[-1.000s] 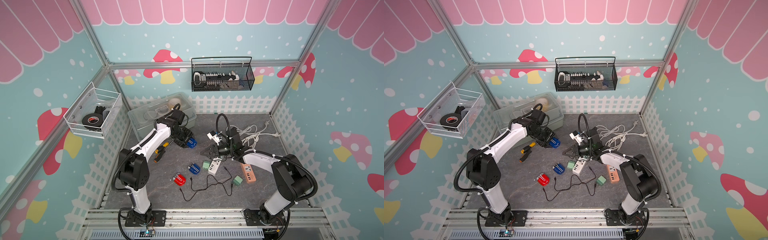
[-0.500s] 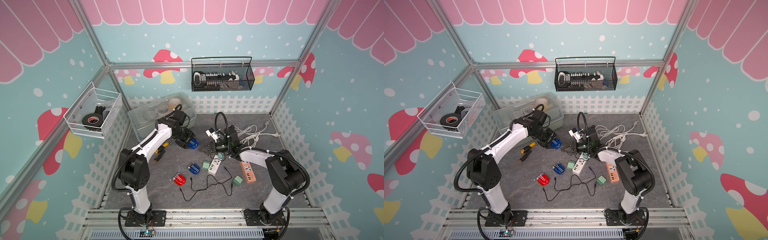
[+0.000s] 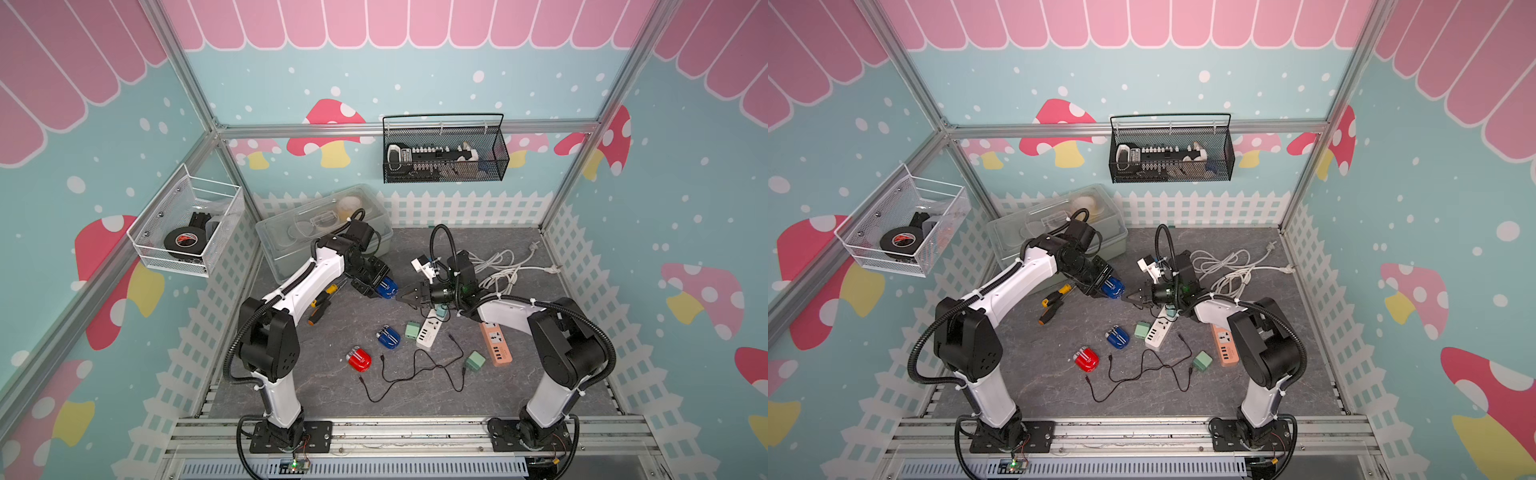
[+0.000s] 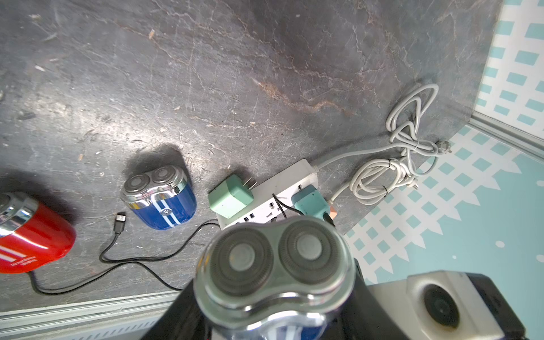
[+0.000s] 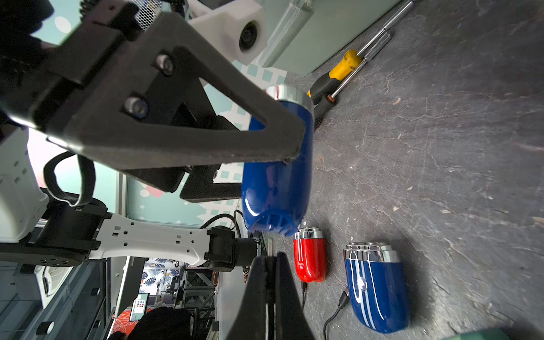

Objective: Charge the electric shaver
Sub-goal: Insert the charging cable into the electric shaver.

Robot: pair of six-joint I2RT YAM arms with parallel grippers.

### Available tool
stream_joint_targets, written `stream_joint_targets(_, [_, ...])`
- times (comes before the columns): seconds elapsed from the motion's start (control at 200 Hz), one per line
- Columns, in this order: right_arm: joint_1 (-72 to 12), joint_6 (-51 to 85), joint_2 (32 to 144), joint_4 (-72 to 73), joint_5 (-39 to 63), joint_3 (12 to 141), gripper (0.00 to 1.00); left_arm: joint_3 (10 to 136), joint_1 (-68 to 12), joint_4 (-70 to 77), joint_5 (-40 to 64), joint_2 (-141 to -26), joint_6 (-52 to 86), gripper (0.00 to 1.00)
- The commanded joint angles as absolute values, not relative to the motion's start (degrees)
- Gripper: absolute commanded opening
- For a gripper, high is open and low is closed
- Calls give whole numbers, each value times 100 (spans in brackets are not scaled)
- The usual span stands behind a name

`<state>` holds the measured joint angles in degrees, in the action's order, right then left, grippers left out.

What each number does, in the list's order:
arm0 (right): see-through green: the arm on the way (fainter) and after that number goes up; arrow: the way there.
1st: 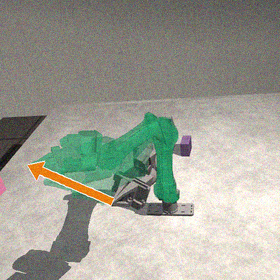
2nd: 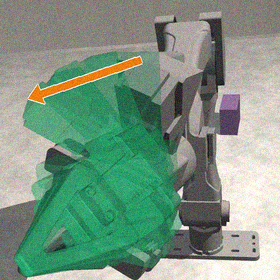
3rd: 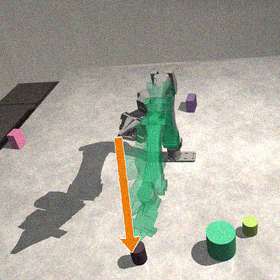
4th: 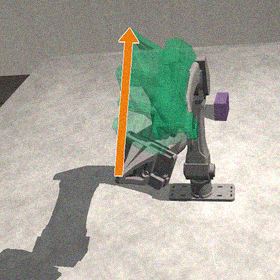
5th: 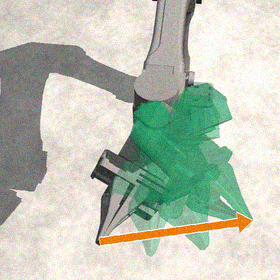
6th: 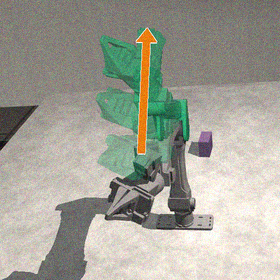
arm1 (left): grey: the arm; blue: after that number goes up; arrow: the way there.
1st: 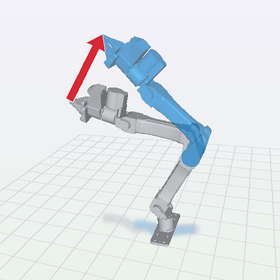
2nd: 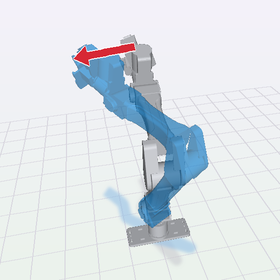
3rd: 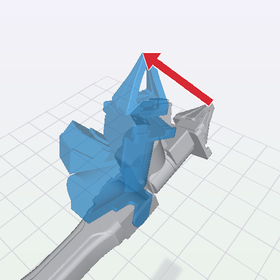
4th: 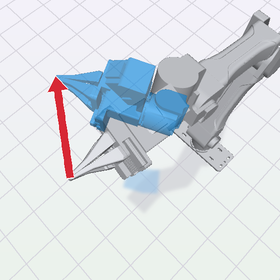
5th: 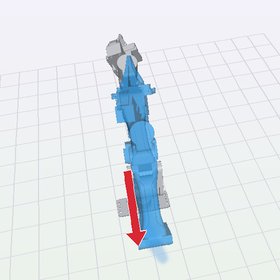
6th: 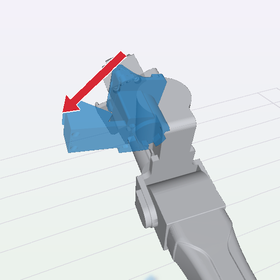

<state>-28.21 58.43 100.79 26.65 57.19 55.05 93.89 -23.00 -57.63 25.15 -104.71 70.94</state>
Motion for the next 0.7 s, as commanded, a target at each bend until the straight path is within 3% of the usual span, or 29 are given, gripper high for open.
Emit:
stream_joint_targets(0.0, [-2816, 5906, 10173, 2918, 5704, 5590, 0, 9457, -2395, -5828, 2515, -10459, 7102, 0])
stream_joint_targets(0.47, [-2742, 6117, 10163, 3243, 5574, 5385, 0, 9416, -2497, -5827, 2440, -10385, 7202, 0])
stream_joint_targets(0.695, [-2725, 6240, 10066, 3469, 5388, 5257, 0, 8804, -2479, -5303, 2437, -10005, 7999, 0])
